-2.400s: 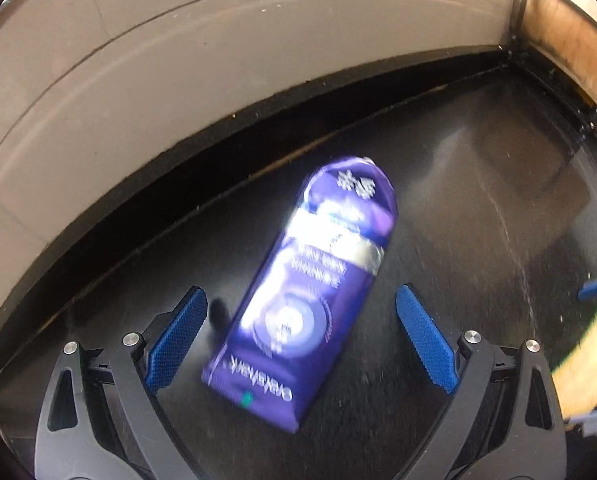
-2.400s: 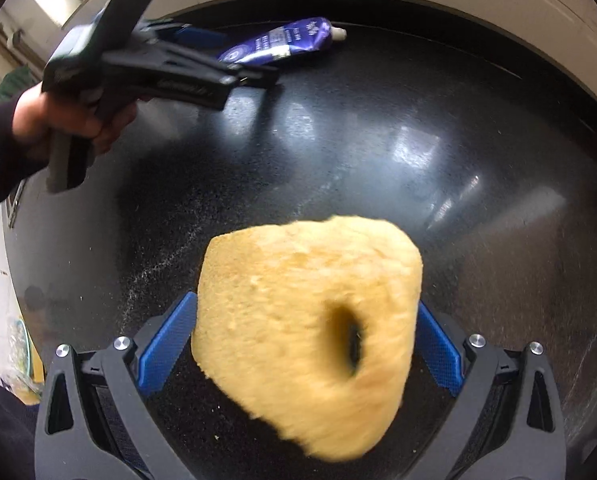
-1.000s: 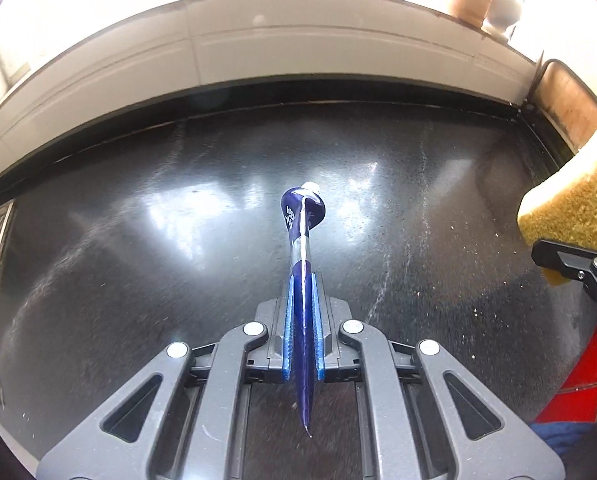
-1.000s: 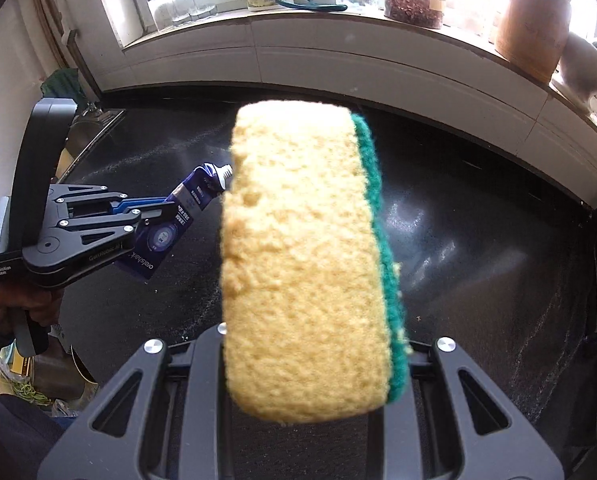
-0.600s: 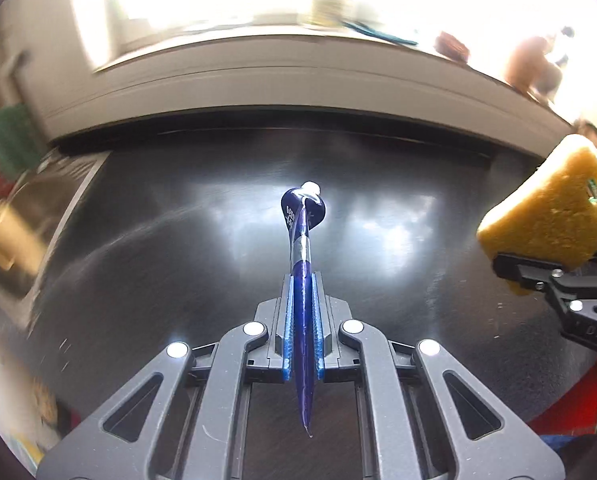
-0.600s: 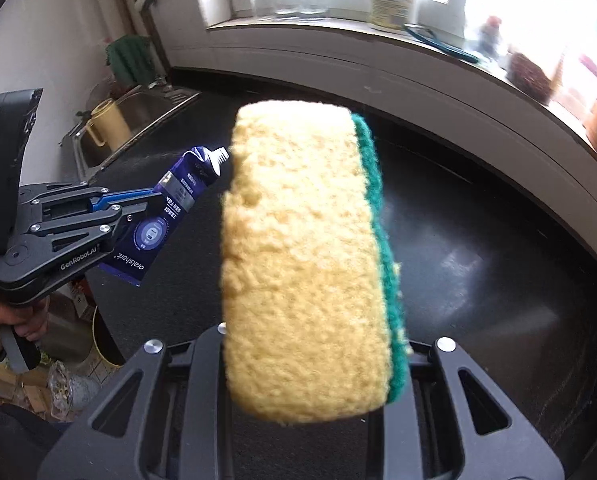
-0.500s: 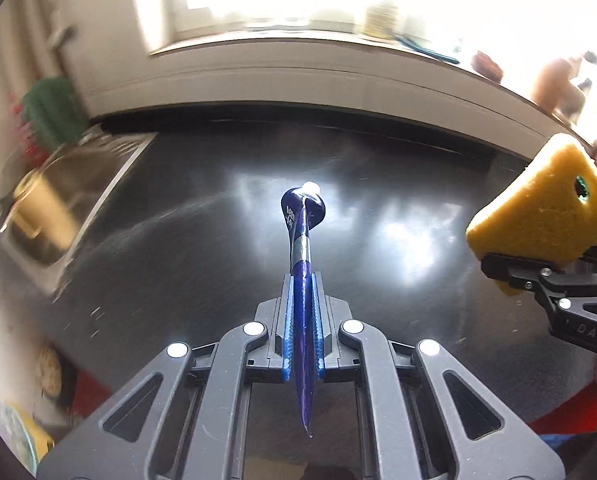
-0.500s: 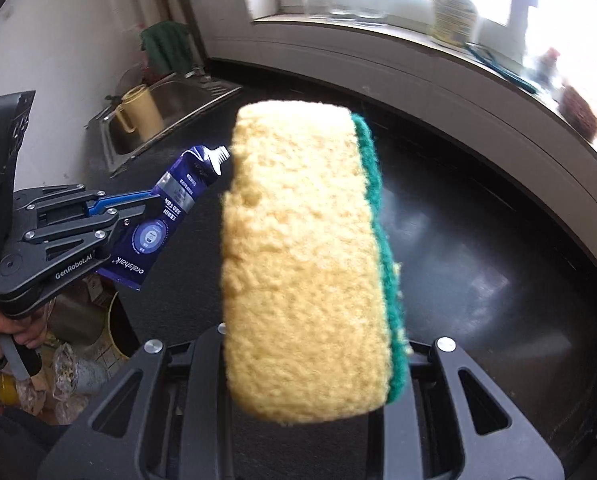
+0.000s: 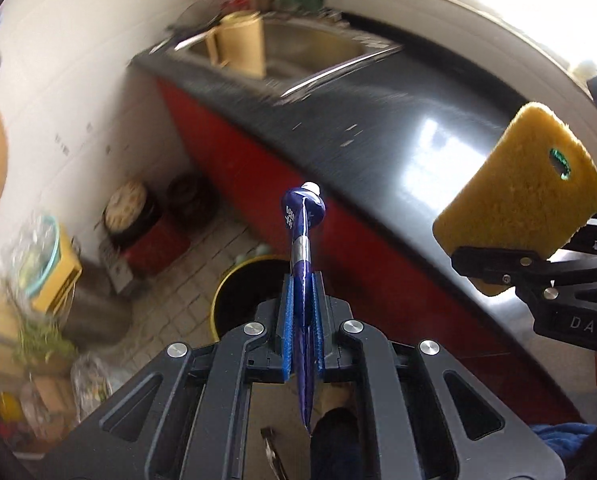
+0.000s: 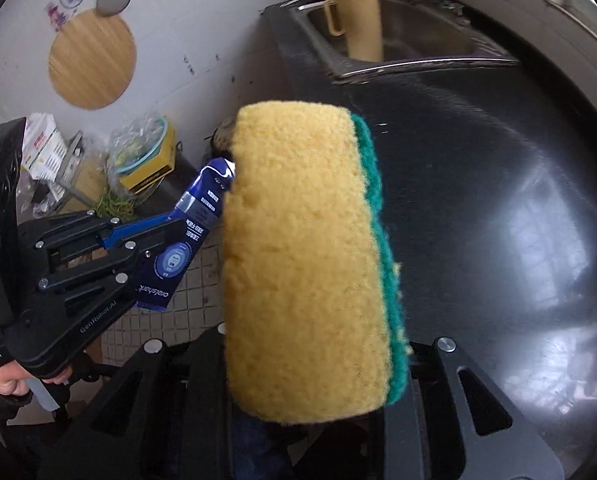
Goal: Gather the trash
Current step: 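Carry purple tube and sponge over the bin and release both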
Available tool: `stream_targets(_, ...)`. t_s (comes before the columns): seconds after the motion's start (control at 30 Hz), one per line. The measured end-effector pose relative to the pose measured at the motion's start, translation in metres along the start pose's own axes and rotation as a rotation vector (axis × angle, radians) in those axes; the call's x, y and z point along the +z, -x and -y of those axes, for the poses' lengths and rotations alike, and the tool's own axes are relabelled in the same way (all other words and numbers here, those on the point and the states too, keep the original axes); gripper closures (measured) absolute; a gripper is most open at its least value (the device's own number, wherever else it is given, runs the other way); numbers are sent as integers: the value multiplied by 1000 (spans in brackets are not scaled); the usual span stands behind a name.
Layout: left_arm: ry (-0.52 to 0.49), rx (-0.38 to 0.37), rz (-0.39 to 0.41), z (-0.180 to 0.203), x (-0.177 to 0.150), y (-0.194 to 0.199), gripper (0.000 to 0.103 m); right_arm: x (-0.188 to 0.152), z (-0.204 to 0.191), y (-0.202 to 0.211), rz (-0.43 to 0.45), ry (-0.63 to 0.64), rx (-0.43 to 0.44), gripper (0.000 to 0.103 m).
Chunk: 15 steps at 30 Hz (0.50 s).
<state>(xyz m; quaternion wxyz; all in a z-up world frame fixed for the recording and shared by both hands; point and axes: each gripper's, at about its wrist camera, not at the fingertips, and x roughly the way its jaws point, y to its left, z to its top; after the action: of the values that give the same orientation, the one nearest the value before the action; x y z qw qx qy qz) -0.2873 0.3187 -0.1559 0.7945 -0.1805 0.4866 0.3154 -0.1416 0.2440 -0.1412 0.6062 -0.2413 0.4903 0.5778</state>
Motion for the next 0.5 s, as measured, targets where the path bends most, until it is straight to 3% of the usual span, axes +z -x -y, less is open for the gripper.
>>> stream_targets(0.27,128,12,-79,-55,-33,-45,95,33,-40,-92,-151,43,41,78)
stream_targets(0.5,182,-16,-103,-74,-38,-78,95,43,-50,-131,-231,59,15,78)
